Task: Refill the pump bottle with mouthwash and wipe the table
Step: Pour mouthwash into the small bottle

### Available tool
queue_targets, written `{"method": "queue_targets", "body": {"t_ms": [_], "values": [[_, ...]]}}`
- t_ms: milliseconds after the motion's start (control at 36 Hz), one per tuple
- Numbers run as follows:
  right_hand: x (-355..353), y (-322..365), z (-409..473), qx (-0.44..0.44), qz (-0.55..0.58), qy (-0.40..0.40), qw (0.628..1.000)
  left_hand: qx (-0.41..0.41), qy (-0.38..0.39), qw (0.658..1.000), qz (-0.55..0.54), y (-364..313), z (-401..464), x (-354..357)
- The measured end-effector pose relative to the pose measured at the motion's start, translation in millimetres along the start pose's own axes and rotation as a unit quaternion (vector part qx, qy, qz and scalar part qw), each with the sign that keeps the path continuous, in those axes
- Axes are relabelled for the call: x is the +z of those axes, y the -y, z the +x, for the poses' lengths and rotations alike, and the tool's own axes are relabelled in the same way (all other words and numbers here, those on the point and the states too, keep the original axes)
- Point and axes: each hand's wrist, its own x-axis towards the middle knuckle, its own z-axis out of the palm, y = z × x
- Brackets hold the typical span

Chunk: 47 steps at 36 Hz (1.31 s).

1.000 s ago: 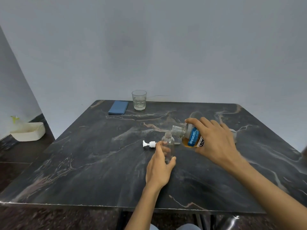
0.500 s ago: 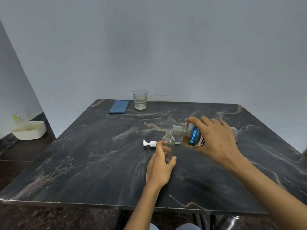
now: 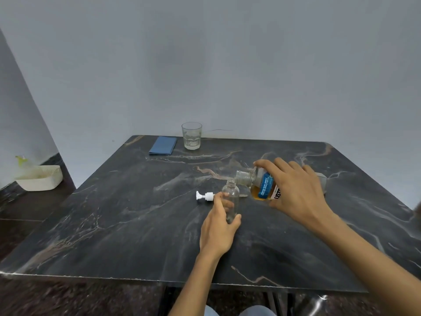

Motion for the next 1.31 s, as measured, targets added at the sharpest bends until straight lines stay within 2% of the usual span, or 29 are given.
{"method": "queue_targets", "body": {"t_ms": [1306], "values": [[-3.8,0.6,1.2,-0.004,-0.004,0.004,1.000,-0.006,0.009,1.000,0.004,-0.6,-0.5,-0.7]]}}
